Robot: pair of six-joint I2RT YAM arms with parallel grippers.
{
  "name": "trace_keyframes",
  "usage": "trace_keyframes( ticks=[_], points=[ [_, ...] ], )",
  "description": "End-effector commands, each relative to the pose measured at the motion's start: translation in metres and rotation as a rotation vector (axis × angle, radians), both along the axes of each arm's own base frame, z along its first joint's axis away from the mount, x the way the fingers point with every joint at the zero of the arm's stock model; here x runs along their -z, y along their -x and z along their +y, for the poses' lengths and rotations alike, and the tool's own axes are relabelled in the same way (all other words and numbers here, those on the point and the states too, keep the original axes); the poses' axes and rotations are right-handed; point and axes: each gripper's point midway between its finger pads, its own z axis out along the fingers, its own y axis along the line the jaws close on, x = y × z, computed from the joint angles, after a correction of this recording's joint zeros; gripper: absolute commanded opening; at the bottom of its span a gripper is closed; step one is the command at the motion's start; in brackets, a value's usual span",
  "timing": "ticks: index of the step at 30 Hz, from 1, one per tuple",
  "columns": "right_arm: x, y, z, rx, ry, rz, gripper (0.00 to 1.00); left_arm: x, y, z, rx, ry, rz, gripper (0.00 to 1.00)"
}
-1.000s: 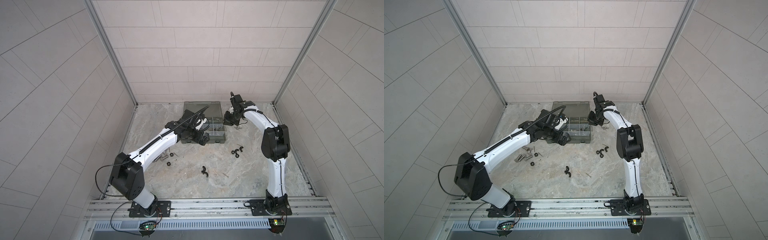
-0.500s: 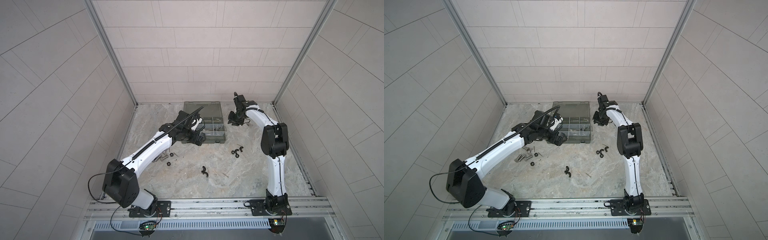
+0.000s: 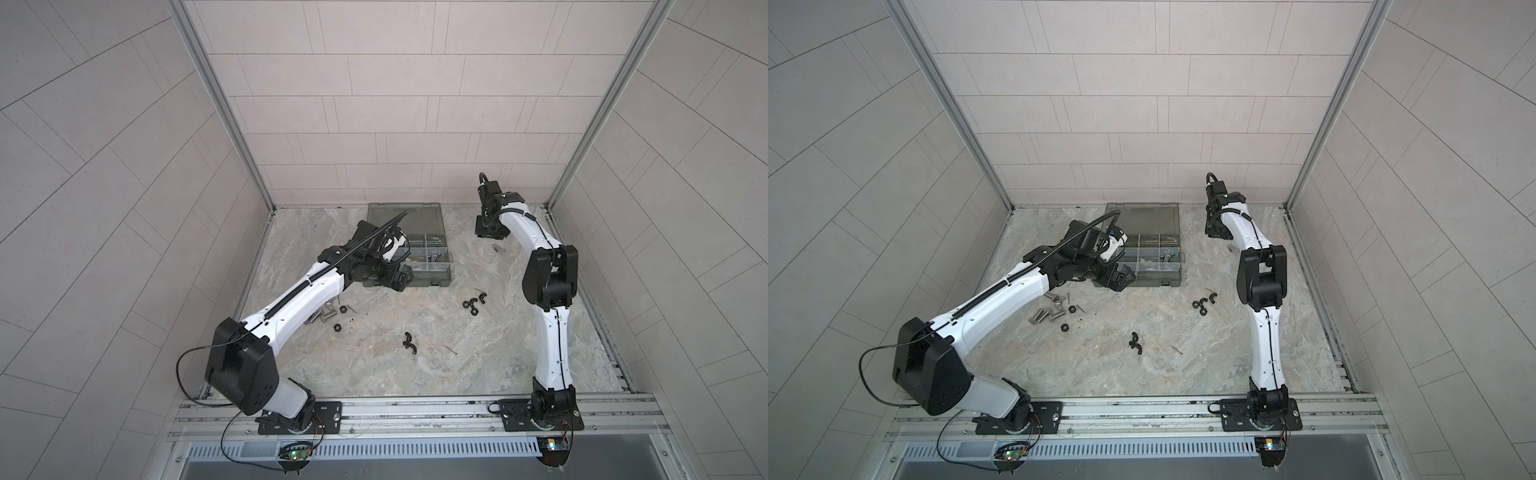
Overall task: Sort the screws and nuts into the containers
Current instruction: 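Lower the right gripper onto another silver wing nut and close on it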
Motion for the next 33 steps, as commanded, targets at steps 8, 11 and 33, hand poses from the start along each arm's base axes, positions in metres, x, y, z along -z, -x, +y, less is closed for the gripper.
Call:
trace_keyframes(
  ticks=[8, 11, 33],
  points=[
    [0.039, 0.010, -0.060, 0.010, 0.076, 0.140, 0.45, -0.007, -0.006, -0.010, 0.013, 0.030, 0.024, 1.00],
    [0.044, 0.006, -0.065, 0.012, 0.014, 0.131, 0.45, -0.006, -0.007, -0.011, 0.015, 0.030, 0.030, 1.00],
    [0.078, 0.008, -0.036, -0.017, -0.241, 0.173, 0.44, -0.004, -0.006, -0.008, -0.006, 0.025, 0.041, 1.00]
  ],
)
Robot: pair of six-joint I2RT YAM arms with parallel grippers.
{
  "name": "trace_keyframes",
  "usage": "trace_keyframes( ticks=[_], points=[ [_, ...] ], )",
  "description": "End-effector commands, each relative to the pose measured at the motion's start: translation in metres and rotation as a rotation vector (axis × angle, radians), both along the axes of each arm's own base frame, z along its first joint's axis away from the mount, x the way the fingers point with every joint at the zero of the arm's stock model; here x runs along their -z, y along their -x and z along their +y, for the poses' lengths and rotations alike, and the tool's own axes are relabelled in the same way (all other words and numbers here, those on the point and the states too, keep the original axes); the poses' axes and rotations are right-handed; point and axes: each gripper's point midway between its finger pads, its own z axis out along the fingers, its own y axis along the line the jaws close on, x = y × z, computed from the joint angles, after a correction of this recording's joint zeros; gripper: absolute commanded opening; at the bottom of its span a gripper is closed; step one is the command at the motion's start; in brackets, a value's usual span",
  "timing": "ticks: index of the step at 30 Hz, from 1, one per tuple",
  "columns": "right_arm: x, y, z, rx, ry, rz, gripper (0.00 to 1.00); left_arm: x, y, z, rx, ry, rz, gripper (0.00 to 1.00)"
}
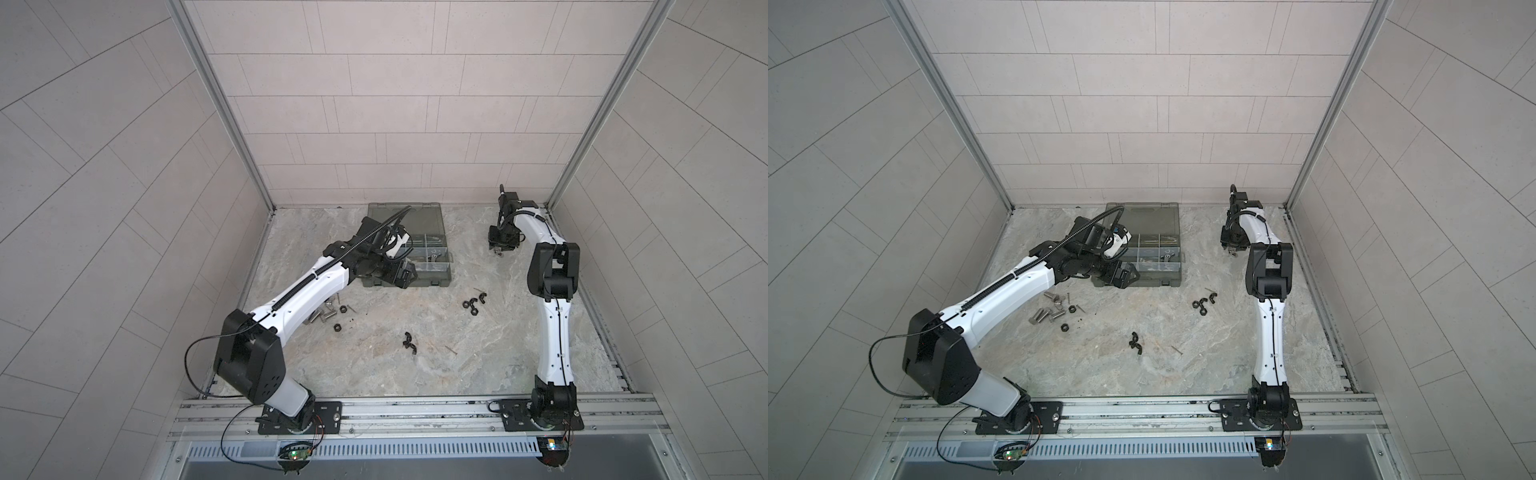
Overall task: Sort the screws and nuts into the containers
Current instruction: 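Lower the right gripper onto another silver wing nut and close on it, then carry the wing nut over the organizer and release it into a compartment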
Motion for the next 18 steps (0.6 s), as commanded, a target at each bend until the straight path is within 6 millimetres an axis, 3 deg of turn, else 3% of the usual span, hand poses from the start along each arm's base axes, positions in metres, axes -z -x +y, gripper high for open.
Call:
trace_keyframes(
  ticks=[1, 8, 18],
  points=[
    [0.0092, 0.0091, 0.0024, 0.002, -0.029, 0.044, 0.44, -0.0075, -0.0020, 0.0022, -0.017, 0.007, -0.015, 1.00],
    [0.0143, 0.0162, 0.0063, 0.005, -0.045, 0.062, 0.39, -0.0071, -0.0019, 0.0022, -0.030, 0.021, -0.016, 1.00],
    [0.0189, 0.0184, 0.0086, 0.009, -0.058, 0.076, 0.14, -0.0092, 0.0004, 0.0050, -0.039, 0.023, -0.025, 1.00]
  ],
)
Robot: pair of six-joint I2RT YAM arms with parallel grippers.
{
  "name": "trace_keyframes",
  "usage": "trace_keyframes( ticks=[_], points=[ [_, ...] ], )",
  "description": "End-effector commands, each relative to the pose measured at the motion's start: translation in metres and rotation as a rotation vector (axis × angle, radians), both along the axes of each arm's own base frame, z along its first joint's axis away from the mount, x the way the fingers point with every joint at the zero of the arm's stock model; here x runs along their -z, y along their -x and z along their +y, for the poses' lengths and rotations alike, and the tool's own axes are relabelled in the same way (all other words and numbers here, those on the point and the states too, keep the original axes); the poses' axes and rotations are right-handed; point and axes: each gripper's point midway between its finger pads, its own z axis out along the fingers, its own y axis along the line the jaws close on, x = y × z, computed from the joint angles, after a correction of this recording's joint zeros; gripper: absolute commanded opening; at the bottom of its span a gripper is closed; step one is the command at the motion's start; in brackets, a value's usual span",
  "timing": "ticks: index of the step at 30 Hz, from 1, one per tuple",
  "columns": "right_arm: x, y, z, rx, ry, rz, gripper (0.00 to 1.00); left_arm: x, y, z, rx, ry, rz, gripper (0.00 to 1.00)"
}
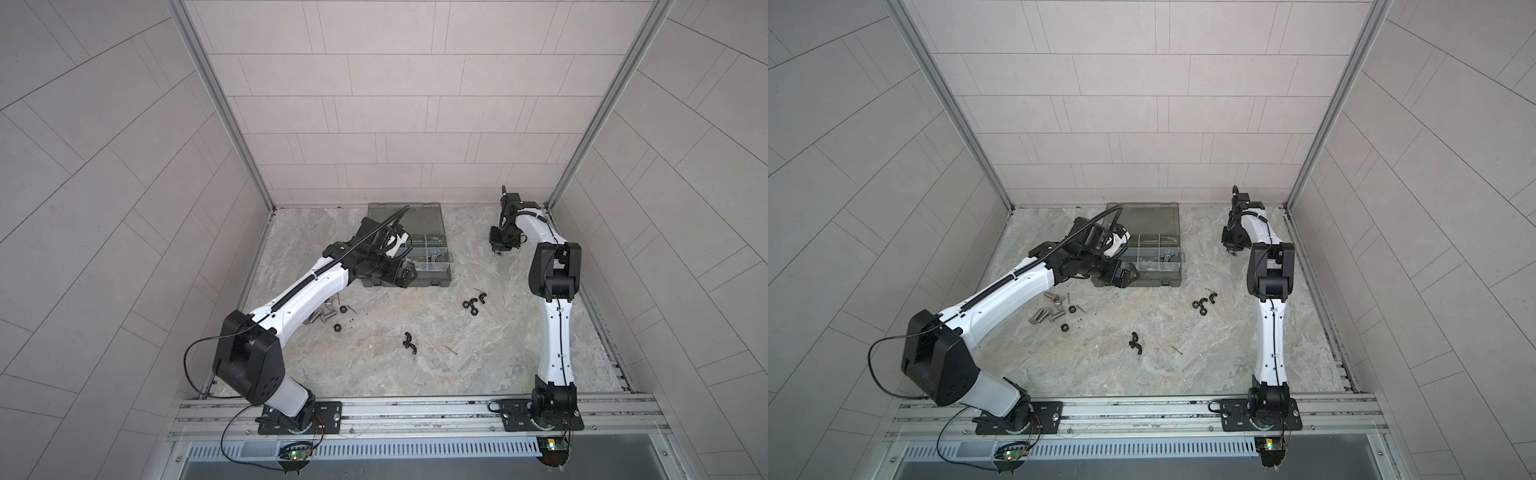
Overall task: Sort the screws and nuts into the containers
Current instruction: 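Carry the wing nut over the organizer and release it into a compartment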
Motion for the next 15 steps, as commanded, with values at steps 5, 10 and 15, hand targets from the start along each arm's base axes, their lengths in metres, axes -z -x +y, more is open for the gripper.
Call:
trace_keyframes(
  ticks=[5, 10, 15],
  points=[
    [0.008, 0.020, 0.013, 0.013, -0.052, 0.077, 0.10, -0.010, 0.001, 0.004, -0.016, 0.016, -0.034, 1.00],
    [-0.008, 0.024, 0.030, 0.004, -0.089, 0.058, 0.07, -0.015, -0.003, -0.001, -0.006, 0.036, -0.044, 1.00],
    [-0.034, 0.028, 0.060, -0.034, -0.122, 0.015, 0.07, -0.021, -0.009, -0.011, 0.018, 0.061, -0.052, 1.00]
  ],
)
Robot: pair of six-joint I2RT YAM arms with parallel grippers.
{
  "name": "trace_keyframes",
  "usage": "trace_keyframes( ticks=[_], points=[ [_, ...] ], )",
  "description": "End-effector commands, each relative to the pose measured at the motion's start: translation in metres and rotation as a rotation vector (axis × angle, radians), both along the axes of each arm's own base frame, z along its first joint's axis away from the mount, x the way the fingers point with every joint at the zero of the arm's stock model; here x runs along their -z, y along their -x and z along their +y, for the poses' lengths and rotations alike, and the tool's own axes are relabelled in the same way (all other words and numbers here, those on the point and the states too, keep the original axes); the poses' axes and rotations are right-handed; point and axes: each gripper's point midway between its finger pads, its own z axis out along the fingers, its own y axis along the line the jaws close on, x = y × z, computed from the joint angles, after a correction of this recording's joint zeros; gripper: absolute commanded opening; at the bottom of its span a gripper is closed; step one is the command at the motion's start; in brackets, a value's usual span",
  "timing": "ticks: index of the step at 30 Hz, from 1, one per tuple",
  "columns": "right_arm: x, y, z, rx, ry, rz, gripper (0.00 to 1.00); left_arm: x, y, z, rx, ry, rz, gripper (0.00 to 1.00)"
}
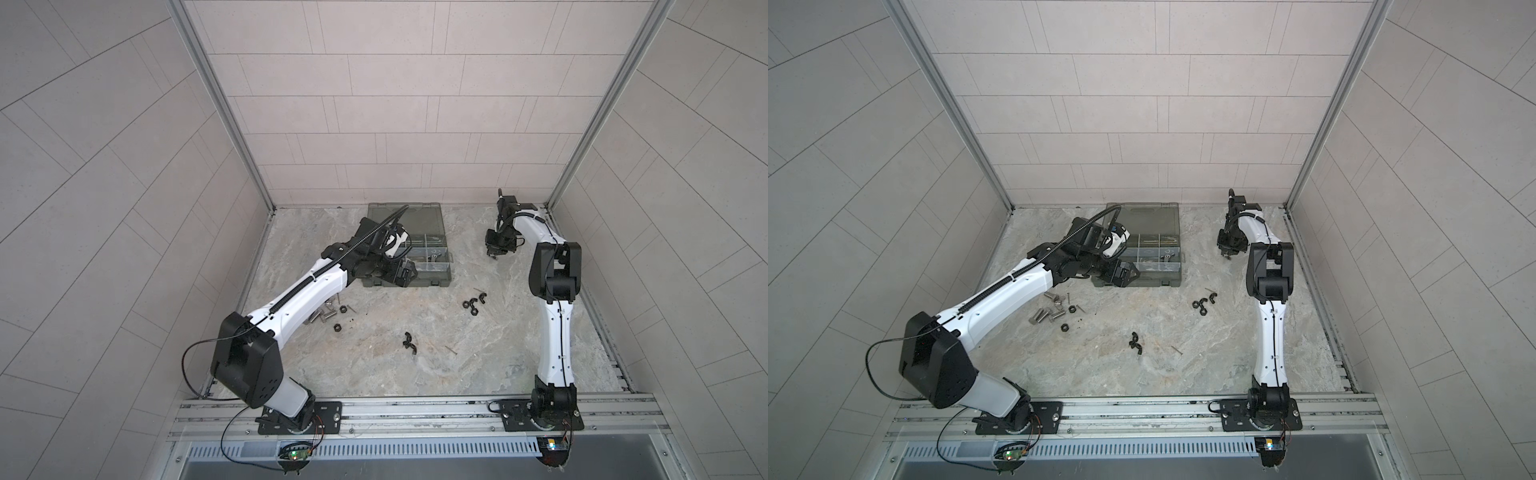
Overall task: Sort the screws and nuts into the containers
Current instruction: 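Carry the wing nut over the organizer and release it into a compartment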
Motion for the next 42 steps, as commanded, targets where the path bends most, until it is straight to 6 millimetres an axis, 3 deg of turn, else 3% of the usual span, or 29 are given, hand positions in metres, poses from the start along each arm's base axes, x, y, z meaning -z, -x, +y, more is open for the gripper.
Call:
trace_keyframes(
  ticks=[1, 12, 16, 24, 32, 42],
  points=[
    [-0.037, 0.008, 0.031, -0.035, -0.038, -0.037, 0.07, -0.016, -0.008, -0.009, 0.018, 0.040, -0.034, 1.00],
    [-0.097, 0.016, 0.103, -0.182, -0.056, -0.139, 0.07, -0.022, -0.015, -0.010, -0.003, 0.055, -0.064, 1.00],
    [-0.107, 0.021, 0.133, -0.233, -0.084, -0.159, 0.07, -0.020, -0.012, -0.005, -0.015, 0.046, -0.067, 1.00],
    [-0.093, 0.021, 0.173, -0.287, -0.122, -0.145, 0.08, -0.014, 0.001, 0.007, -0.036, 0.036, -0.075, 1.00],
    [-0.079, 0.015, 0.186, -0.293, -0.140, -0.124, 0.08, -0.015, 0.008, 0.013, -0.025, 0.010, -0.084, 1.00],
    [-0.060, 0.026, 0.198, -0.327, -0.131, -0.075, 0.08, -0.010, 0.011, 0.019, -0.014, -0.026, -0.085, 1.00]
  ],
)
